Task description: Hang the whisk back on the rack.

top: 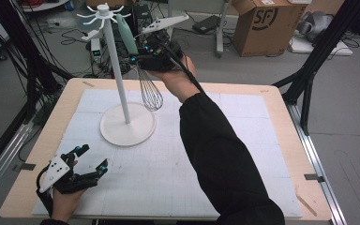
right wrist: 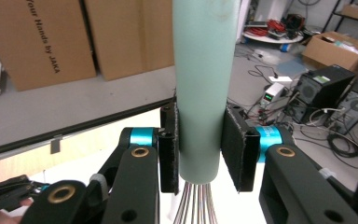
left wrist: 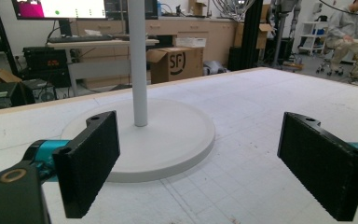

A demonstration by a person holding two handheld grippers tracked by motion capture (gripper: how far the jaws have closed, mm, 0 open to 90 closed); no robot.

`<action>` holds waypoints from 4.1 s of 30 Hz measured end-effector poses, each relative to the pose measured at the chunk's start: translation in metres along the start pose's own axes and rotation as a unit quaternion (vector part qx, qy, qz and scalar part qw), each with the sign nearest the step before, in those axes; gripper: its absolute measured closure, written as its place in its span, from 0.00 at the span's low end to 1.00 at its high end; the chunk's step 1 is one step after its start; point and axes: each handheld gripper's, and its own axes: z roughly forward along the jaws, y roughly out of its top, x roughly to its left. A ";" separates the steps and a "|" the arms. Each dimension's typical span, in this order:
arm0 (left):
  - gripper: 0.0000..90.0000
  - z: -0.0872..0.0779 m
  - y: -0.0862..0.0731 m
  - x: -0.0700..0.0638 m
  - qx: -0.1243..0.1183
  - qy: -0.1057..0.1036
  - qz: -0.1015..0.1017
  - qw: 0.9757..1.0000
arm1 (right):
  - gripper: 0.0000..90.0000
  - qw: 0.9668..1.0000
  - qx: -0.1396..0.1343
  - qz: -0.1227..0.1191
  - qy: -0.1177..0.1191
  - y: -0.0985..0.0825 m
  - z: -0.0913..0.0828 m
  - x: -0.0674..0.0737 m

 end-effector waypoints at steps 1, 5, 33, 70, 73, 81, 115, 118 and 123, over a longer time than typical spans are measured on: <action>0.15 0.000 0.000 0.000 0.000 0.000 0.000 1.000 | 0.78 1.000 0.001 0.002 -0.001 0.000 0.000 -0.001; 0.15 0.000 0.000 0.000 -0.001 0.000 -0.001 1.000 | 0.78 1.000 0.005 0.003 0.003 -0.001 0.002 -0.002; 0.15 -0.003 0.001 0.000 -0.002 0.001 -0.001 1.000 | 0.49 0.998 -0.038 0.038 0.027 -0.012 0.007 -0.006; 0.15 0.001 -0.002 -0.006 0.002 -0.007 -0.006 1.000 | 0.27 0.993 -0.083 0.073 -0.036 -0.132 -0.100 -0.025; 0.15 0.002 -0.002 -0.006 0.003 -0.007 -0.005 1.000 | 0.27 0.992 -0.083 0.083 -0.043 -0.148 -0.109 -0.026; 0.15 0.003 -0.002 -0.006 0.001 -0.008 -0.010 1.000 | 0.27 0.989 -0.089 0.102 -0.061 -0.183 -0.131 -0.025; 0.15 -0.002 -0.001 -0.007 -0.018 -0.018 -0.030 0.999 | 0.23 0.979 -0.126 0.114 -0.116 -0.281 -0.182 0.012; 0.15 -0.003 -0.002 -0.007 -0.019 -0.018 -0.032 0.999 | 0.22 0.978 -0.129 0.106 -0.121 -0.287 -0.184 0.016; 0.15 -0.003 -0.001 -0.008 -0.020 -0.020 -0.034 0.999 | 0.21 0.978 -0.135 0.086 -0.133 -0.294 -0.186 0.024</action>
